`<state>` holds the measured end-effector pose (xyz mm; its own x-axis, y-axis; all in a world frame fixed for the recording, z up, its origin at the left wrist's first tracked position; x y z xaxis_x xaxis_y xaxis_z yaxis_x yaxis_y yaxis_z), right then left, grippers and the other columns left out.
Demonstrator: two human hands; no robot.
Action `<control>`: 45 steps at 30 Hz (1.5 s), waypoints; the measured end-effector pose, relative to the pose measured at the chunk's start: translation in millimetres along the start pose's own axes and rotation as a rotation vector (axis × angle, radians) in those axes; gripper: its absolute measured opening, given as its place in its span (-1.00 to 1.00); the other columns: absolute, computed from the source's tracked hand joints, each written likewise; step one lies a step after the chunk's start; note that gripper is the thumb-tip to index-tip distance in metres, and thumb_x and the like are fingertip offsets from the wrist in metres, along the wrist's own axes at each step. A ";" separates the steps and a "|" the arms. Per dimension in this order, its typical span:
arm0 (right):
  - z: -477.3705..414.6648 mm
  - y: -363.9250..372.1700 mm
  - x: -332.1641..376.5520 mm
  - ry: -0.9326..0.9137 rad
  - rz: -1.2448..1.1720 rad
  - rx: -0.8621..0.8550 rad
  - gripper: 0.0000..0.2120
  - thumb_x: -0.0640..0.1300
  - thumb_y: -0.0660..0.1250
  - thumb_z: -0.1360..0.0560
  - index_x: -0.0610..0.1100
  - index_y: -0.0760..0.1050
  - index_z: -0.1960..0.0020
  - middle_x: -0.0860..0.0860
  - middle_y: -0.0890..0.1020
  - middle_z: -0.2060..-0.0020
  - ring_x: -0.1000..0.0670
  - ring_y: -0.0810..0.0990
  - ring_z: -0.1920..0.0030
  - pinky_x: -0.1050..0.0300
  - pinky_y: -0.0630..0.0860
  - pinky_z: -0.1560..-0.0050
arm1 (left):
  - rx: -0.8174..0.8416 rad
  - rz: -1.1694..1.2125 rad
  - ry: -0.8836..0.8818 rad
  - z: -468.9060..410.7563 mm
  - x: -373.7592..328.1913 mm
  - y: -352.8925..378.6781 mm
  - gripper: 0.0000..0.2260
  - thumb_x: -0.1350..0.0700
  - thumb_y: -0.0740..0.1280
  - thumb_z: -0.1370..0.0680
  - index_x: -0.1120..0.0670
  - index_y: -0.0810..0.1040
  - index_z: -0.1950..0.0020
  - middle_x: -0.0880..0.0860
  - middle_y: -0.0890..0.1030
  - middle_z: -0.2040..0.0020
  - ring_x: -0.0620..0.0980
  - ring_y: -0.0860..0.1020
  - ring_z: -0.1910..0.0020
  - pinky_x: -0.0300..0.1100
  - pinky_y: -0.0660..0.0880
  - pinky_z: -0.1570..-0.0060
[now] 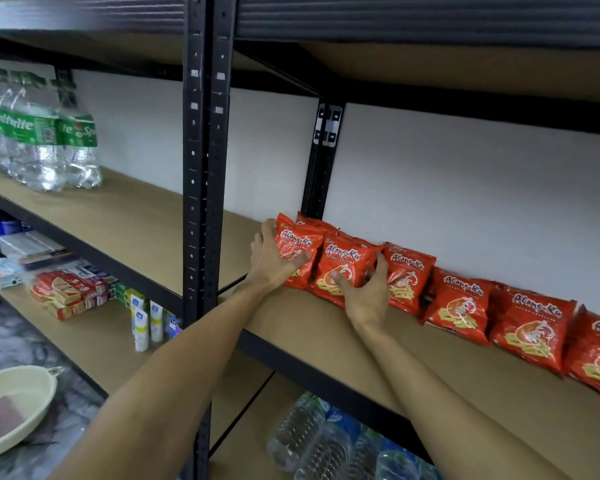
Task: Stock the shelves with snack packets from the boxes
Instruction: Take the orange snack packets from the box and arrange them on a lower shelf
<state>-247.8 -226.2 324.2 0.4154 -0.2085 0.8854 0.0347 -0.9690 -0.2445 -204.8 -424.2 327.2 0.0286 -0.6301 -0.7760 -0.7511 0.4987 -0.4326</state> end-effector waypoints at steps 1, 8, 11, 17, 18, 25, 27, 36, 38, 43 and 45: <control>0.2 -0.1 -0.1 -0.011 -0.002 -0.008 -0.01 0.07 0.59 -0.35 0.00 0.09 -0.60 -0.03 0.43 -0.44 -0.05 0.40 -0.44 -0.16 0.41 -0.42 | -0.014 -0.001 0.027 0.4 -0.5 -0.9 -0.11 -0.27 0.52 -0.35 0.03 0.14 -0.48 0.09 0.33 -0.35 0.09 0.31 -0.34 0.18 0.36 -0.34; 2.2 -1.8 -1.1 -0.026 0.013 -0.031 -0.04 0.01 0.57 -0.40 -0.02 0.06 -0.60 -0.04 0.39 -0.46 -0.06 0.36 -0.47 -0.10 0.34 -0.46 | -0.029 -0.197 0.152 6.9 -4.1 -1.9 -0.38 -0.23 0.41 -0.48 0.04 0.32 -0.40 0.07 0.49 -0.29 0.12 0.44 -0.29 0.08 0.32 -0.25; 2.2 -2.1 -0.2 -0.011 0.048 -0.016 -0.05 0.03 0.55 -0.42 -0.03 0.04 -0.61 -0.09 0.34 -0.49 -0.12 0.32 -0.49 -0.12 0.31 -0.46 | -0.001 -0.275 0.141 9.3 -3.4 0.2 -0.42 -0.21 0.35 -0.54 0.07 0.32 -0.43 0.11 0.48 -0.31 0.17 0.42 -0.31 0.11 0.32 -0.26; 4.2 -3.7 3.6 0.006 0.230 -0.042 -0.09 0.12 0.48 -0.46 -0.02 0.02 -0.61 -0.14 0.33 -0.44 -0.17 0.29 -0.48 -0.19 0.37 -0.37 | 0.050 -0.324 0.097 8.2 -1.0 2.5 -0.42 -0.19 0.27 -0.59 0.00 0.24 -0.54 0.13 0.33 -0.34 0.15 0.31 -0.35 0.16 0.33 -0.26; 4.7 -4.6 4.3 -0.007 0.292 -0.066 -0.09 0.14 0.48 -0.46 -0.01 0.03 -0.60 -0.14 0.35 -0.39 -0.16 0.33 -0.43 -0.17 0.42 -0.32 | 0.056 -0.326 0.093 7.5 -0.1 3.3 -0.42 -0.20 0.26 -0.59 -0.01 0.23 -0.54 0.13 0.32 -0.32 0.15 0.31 -0.34 0.16 0.33 -0.26; 13.6 2.9 10.1 -0.343 0.705 -0.118 -0.50 0.00 0.45 -0.51 0.03 0.40 -0.41 -0.13 0.35 -0.29 -0.14 0.37 -0.26 -0.07 0.42 -0.14 | 0.044 -0.284 0.122 8.6 -3.1 3.0 -0.44 -0.11 0.30 -0.60 -0.01 0.20 -0.54 0.16 0.37 -0.31 0.22 0.42 -0.26 0.21 0.44 -0.19; 13.5 4.4 8.8 -0.340 0.743 -0.111 -0.56 0.01 0.42 -0.53 0.03 0.47 -0.39 -0.10 0.36 -0.30 -0.13 0.39 -0.25 -0.07 0.45 -0.14 | 0.070 -0.342 0.165 11.1 -4.0 4.9 -0.52 -0.07 0.27 -0.62 -0.03 0.28 -0.51 0.16 0.36 -0.33 0.26 0.45 -0.22 0.20 0.47 -0.16; 12.3 4.6 4.8 -0.311 0.718 -0.045 -0.56 0.05 0.31 -0.60 0.04 0.41 -0.46 -0.08 0.39 -0.19 -0.10 0.44 -0.16 -0.07 0.55 -0.11 | 0.112 -0.420 0.185 14.5 -4.9 7.7 -0.58 -0.07 0.21 -0.66 -0.04 0.33 -0.51 0.16 0.33 -0.38 0.25 0.44 -0.25 0.17 0.47 -0.18; 12.0 3.7 4.8 -0.318 0.704 -0.045 -0.55 0.06 0.31 -0.60 0.03 0.40 -0.47 -0.08 0.40 -0.17 -0.09 0.44 -0.14 -0.06 0.54 -0.11 | 0.116 -0.428 0.183 14.6 -5.3 8.7 -0.58 -0.07 0.20 -0.66 -0.04 0.32 -0.51 0.16 0.33 -0.37 0.25 0.44 -0.25 0.17 0.47 -0.17; 15.8 4.5 8.3 -0.391 0.633 -0.063 -0.52 0.04 0.32 -0.58 0.02 0.37 -0.48 -0.04 0.42 -0.12 -0.03 0.42 -0.12 0.02 0.49 -0.06 | 0.023 -0.432 0.204 17.4 -8.3 6.5 -0.60 -0.02 0.20 -0.64 0.00 0.33 -0.47 0.18 0.28 -0.39 0.29 0.52 -0.12 0.15 0.49 -0.09; 18.2 0.5 9.5 -0.386 0.592 -0.056 -0.53 0.03 0.31 -0.58 0.01 0.36 -0.47 -0.02 0.43 -0.12 -0.02 0.42 -0.13 0.02 0.49 -0.07 | -0.016 -0.429 0.214 20.4 -13.2 3.5 -0.60 0.00 0.20 -0.63 0.04 0.34 -0.47 0.18 0.26 -0.44 0.27 0.53 -0.12 0.14 0.46 -0.09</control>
<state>-227.3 -226.3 325.4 0.6429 -0.6507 0.4040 -0.3388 -0.7147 -0.6119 -194.4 -402.0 326.6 0.2029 -0.8862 -0.4165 -0.7115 0.1588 -0.6845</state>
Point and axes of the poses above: each hand's wrist, its own z-axis away from the middle knuckle, its own y-axis out of the palm, x = y × z, the point moved 2 cm from there along -z, towards the middle knuckle
